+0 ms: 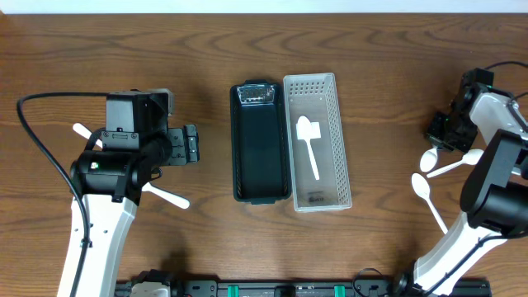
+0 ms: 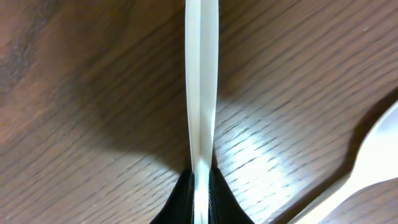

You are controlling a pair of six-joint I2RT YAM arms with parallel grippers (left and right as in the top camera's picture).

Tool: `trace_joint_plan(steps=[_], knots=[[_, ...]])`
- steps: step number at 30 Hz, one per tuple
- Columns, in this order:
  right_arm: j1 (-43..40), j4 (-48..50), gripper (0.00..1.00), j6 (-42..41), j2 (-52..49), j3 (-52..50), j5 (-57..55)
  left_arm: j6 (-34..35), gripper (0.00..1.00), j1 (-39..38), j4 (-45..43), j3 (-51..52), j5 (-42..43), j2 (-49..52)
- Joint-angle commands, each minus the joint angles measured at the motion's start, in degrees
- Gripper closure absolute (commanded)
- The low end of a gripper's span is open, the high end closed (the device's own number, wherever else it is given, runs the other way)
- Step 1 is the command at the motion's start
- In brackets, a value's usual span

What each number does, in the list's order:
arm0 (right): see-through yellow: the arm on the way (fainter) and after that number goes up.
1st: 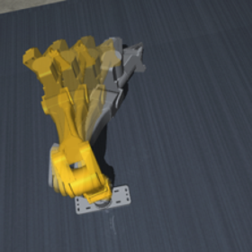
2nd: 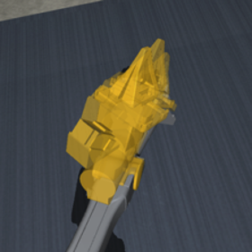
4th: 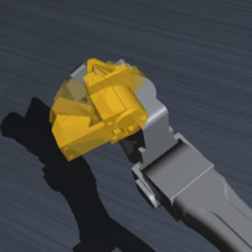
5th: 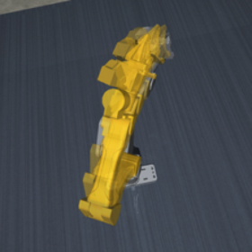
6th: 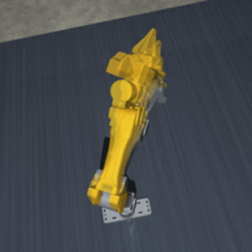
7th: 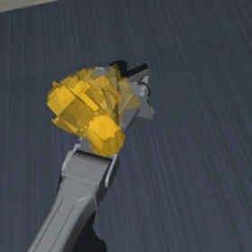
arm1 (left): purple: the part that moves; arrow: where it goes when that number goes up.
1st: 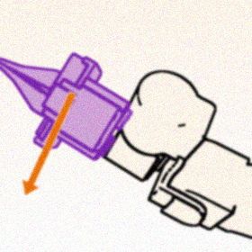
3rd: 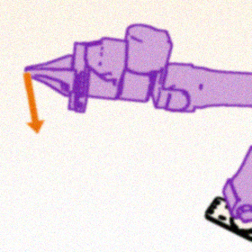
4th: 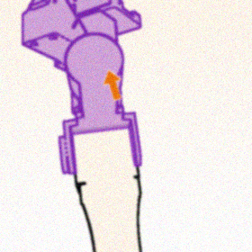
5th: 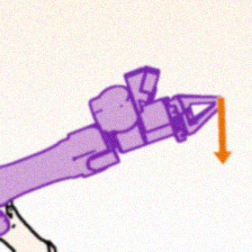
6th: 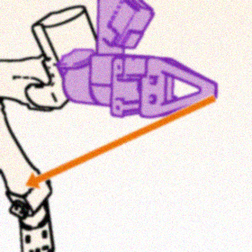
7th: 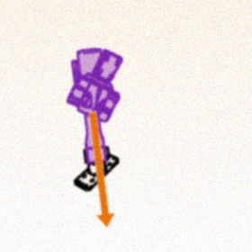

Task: Pack container
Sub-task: 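Carry the spoon into the white basket and release it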

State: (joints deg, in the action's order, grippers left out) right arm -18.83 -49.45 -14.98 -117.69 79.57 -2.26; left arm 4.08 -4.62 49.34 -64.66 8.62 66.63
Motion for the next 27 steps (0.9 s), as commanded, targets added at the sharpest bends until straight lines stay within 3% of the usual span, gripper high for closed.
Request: trace_joint_plan(steps=[1, 9, 13, 20, 27], knots=[[3.5, -1.3, 0.99, 0.5, 2.9, 2.4, 1.2, -0.4, 0.14, -0.2, 0.2, -1.2, -0.2, 0.0], [19.0, -6.8, 0.99, 1.3, 15.0, 12.1, 4.1, -0.4, 0.14, -0.2, 0.2, -1.2, -0.2, 0.0], [28.0, -6.8, 0.99, -2.5, 17.7, 12.9, 6.0, -0.4, 0.13, -0.2, 0.2, -1.2, -0.2, 0.0], [40.9, -7.8, 0.99, -9.1, 14.2, 11.9, 5.2, -0.4, 0.14, -0.2, 0.2, -1.2, -0.2, 0.0], [44.6, -7.7, 0.97, -11.8, 4.6, 9.7, 4.9, -0.4, 0.14, -0.2, 0.7, -1.2, -0.3, 0.0]])
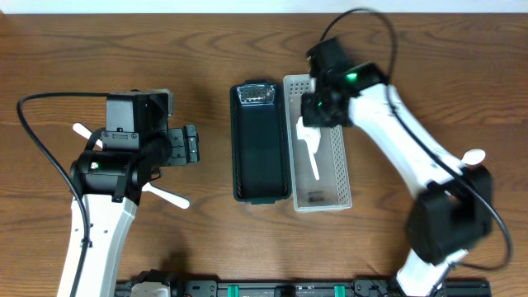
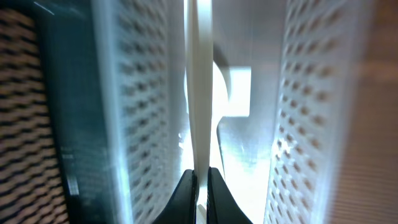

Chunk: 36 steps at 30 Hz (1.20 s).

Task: Pack container
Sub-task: 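Carry the spoon into the white basket and release it, then grasp another white spoon on the right with the right gripper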

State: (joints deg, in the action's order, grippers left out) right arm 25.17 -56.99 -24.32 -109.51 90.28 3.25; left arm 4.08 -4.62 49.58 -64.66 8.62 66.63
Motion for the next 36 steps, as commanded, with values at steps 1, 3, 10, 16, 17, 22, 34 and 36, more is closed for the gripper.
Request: trace_joint_plan(steps=[1, 3, 10, 16, 17, 22, 34, 36], knots=[[0.7, 0.0, 0.93, -1.9, -4.7, -1.0, -0.6, -0.4, 0.14, -0.2, 0.5, -1.2, -0.2, 0.0], [0.8, 0.7, 0.85, -0.7, -5.7, -1.0, -0.6, -0.4, 0.14, -0.2, 0.6, -1.2, -0.2, 0.0], [0.3, 0.9, 0.67, 2.8, -3.2, 4.0, -1.0, -0.4, 0.14, -0.2, 0.5, -1.2, -0.3, 0.0], [-6.0, -4.4, 0.69, -2.8, 3.8, 13.0, -9.0, -0.4, 0.14, -0.2, 0.6, -1.2, -0.3, 0.0], [-8.2, -5.0, 0.69, -5.8, 5.7, 13.4, -10.5, -0.4, 0.14, -0.2, 0.6, -1.2, -0.3, 0.0], [-22.6, -11.7, 0.67, -22.0, 11.8, 13.4, -13.9, -0.4, 0.14, -0.2, 1.0, -1.2, -0.3, 0.0], [-47.1, -14.3, 0.41, -25.6, 7.1, 3.8, -12.7, -0.4, 0.14, -0.2, 1.0, -1.2, -0.3, 0.0], [-49.2, -13.2, 0.40, -25.5, 5.4, 1.2, -12.7, -0.4, 0.14, -0.2, 1.0, -1.2, -0.3, 0.0]])
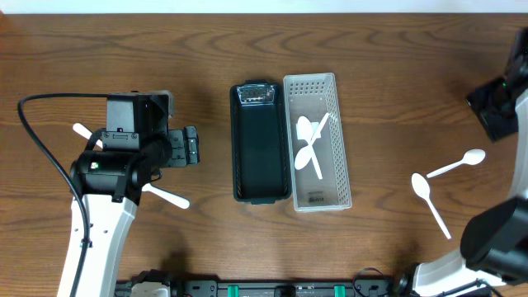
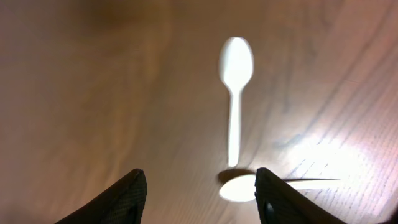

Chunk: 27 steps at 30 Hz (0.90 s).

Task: Pack container
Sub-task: 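Grasp another white spoon on the right with the right gripper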

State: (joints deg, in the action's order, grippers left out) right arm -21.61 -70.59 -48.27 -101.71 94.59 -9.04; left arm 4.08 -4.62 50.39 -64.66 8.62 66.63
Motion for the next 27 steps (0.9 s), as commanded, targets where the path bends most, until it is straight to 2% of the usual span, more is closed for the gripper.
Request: trace_joint_plan(steps=[1, 9, 24, 27], knots=[[-3.5, 1.1, 0.40, -1.4, -3.3, -4.5, -0.4, -0.4, 0.14, -0.2, 0.2, -1.2, -0.2, 0.0], [-7.3, 6.5, 0.39, 2.2, -10.8, -11.1, 1.9, -0.4, 0.14, -0.2, 0.2, -1.2, -0.2, 0.0], [-7.2, 16.0, 0.40, 7.3, -17.1, -14.6, 2.6, -0.3, 0.14, -0.2, 0.2, -1.2, -0.2, 0.0], [-7.2, 16.5, 0.43, 7.9, -18.4, -14.6, 3.0, -0.4, 0.14, -0.2, 0.2, -1.2, -0.2, 0.0]])
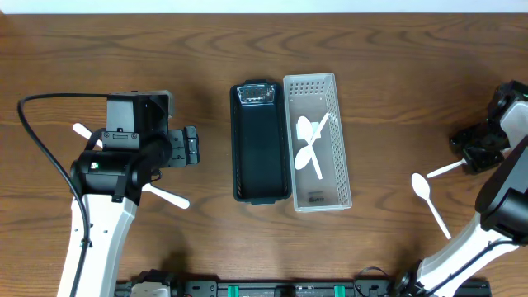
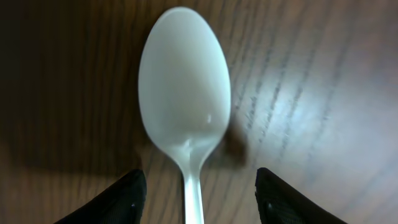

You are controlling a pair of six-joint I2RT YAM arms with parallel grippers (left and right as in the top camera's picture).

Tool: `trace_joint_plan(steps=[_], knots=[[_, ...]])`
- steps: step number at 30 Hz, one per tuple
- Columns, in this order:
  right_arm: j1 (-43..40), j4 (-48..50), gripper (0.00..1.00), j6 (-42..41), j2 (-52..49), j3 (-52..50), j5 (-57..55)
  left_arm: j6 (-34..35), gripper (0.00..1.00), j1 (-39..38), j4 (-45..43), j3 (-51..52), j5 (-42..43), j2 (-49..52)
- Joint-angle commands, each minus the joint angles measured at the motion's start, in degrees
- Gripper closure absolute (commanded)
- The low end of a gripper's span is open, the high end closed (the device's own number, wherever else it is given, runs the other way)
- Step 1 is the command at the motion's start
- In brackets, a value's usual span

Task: Pack container
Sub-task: 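Grasp another white spoon on the right with the right gripper, then place the spoon into the white basket and open the right gripper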

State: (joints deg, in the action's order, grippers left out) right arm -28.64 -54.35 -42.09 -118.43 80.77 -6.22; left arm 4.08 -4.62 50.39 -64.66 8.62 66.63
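The white perforated container holds two white spoons, crossed. Beside it on the left stands a black container. My right gripper is open and low over the table at the far right. Its fingers stand either side of the handle of a white spoon, apart from it. From overhead that gripper covers the spoon's bowl, and only the handle shows. My left gripper hovers left of the black container, holding nothing that I can see.
Another white spoon lies on the table near the right gripper. Two more white utensils lie by the left arm, one at its left and one below it. A black cable loops at the far left.
My right gripper, still open, has come down from higher up and farther back at the right edge. It now straddles the handle of the spoon that lay ahead of it.
My right gripper was shut on a spoon on the right of the table. Then it held that spoon inside the white container, which had one spoon in it. Later two spoons lay there and the gripper was open at the right. Now it straddles another spoon.
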Motion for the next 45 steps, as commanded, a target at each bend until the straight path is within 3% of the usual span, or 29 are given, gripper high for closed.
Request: trace_joint_plan(steps=[1, 4, 7, 13, 22, 31, 38, 45], knots=[[-0.2, 0.5, 0.46, 2.2, -2.0, -0.8, 0.5, -0.4, 0.14, -0.2, 0.2, -1.2, -0.2, 0.0], [-0.2, 0.6, 0.60, 2.5, -3.4, -0.8, 0.9, -0.4, 0.14, -0.2, 0.2, -1.2, -0.2, 0.0], [-0.2, 0.6, 0.85, 2.6, -4.1, -0.9, 1.9, -0.4, 0.14, -0.2, 0.2, -1.2, -0.2, 0.0], [0.7, 0.4, 0.99, 4.9, -4.0, -0.9, 5.2, -0.4, 0.14, -0.2, 0.2, -1.2, -0.2, 0.0], [9.1, -1.8, 0.99, 8.3, 5.5, 3.3, 8.2, -0.4, 0.14, -0.2, 0.2, -1.2, -0.2, 0.0], [29.2, 0.7, 0.99, 15.1, 20.4, 10.0, 8.3, -0.4, 0.14, -0.2, 0.2, -1.2, -0.2, 0.0], [44.3, -1.1, 0.99, 16.4, 19.5, 9.1, 8.2, -0.4, 0.14, -0.2, 0.2, -1.2, -0.2, 0.0], [50.6, -1.8, 0.97, 16.9, 13.1, 6.4, 7.8, -0.4, 0.14, -0.2, 0.4, -1.2, -0.2, 0.0]])
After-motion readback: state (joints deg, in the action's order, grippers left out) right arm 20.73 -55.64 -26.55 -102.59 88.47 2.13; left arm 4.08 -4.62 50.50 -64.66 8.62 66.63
